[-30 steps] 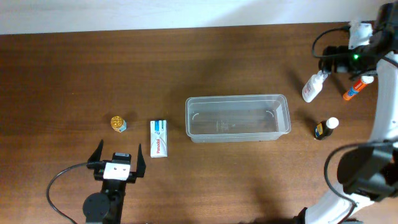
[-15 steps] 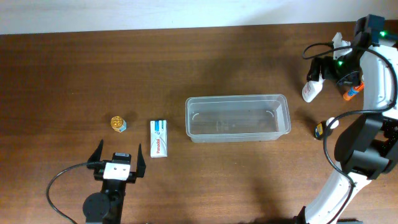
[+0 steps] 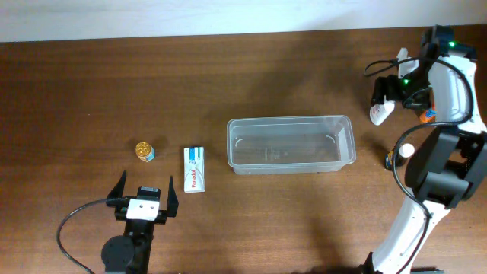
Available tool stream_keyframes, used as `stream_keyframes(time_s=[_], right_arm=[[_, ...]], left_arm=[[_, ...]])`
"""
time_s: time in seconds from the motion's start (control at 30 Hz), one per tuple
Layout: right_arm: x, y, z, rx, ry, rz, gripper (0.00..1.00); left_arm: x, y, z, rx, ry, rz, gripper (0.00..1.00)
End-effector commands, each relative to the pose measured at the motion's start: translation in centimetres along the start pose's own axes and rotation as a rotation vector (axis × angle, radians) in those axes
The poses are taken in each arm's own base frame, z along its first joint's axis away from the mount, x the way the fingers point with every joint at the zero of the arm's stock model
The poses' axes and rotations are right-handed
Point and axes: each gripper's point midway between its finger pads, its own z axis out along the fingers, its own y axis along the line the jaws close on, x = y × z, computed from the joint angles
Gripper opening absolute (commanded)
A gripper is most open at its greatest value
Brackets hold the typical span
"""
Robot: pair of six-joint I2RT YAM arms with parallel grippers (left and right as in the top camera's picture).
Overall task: Pack container
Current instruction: 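Move right gripper up to the white pump lotion bottle and grasp it, then carry the lotion bottle over the container and lower it inside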
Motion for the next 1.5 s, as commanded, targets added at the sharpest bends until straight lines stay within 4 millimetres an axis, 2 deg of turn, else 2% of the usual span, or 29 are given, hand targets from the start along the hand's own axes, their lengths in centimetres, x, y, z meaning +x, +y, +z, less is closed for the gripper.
stream_keyframes(time_s=[0.0, 0.17, 0.3, 0.6, 0.8, 1.0, 1.2, 1.33, 1.47], right_arm=[[-0.5, 0.0, 0.7, 0.071, 0.007, -0.03, 0.93], [-1.4, 0.4, 0.7, 0.074, -0.025, -0.044, 0.84], [-1.4, 0.3, 0.7, 0.075, -0.028, -0.042, 0.68], [-1.4, 0.5, 0.8, 0.063, -0.029, -0.042, 0.47], [-1.5, 0.5, 0.8, 0.06, -0.029, -0.065, 0.41], [-1.4, 0.5, 0.8, 0.06, -0.027, -0.065, 0.24], [-1.3, 0.6, 0.5, 0.059, -0.024, -0.064, 0.22], [-1.2, 0.8, -1.2, 0.058, -0.019, -0.063, 0.22], [-1.5, 1.9, -5.1, 0.024, -0.046, -0.06, 0.19]], left_arm=[[0.2, 0.1, 0.0, -0.006, 0.004, -0.014, 0.99], [0.2, 0.1, 0.0, -0.006, 0.004, -0.014, 0.99], [0.2, 0.1, 0.0, -0.006, 0.004, -0.014, 0.99], [0.2, 0.1, 0.0, -0.006, 0.004, -0.014, 0.99], [0.2, 0.1, 0.0, -0.006, 0.004, -0.014, 0.99], [0.2, 0.1, 0.0, -0.006, 0.004, -0.014, 0.99], [0.2, 0.1, 0.0, -0.006, 0.004, -0.014, 0.99], [0.2, 0.1, 0.0, -0.006, 0.004, -0.014, 0.99], [0.2, 0.1, 0.0, -0.006, 0.004, -0.014, 0.99]])
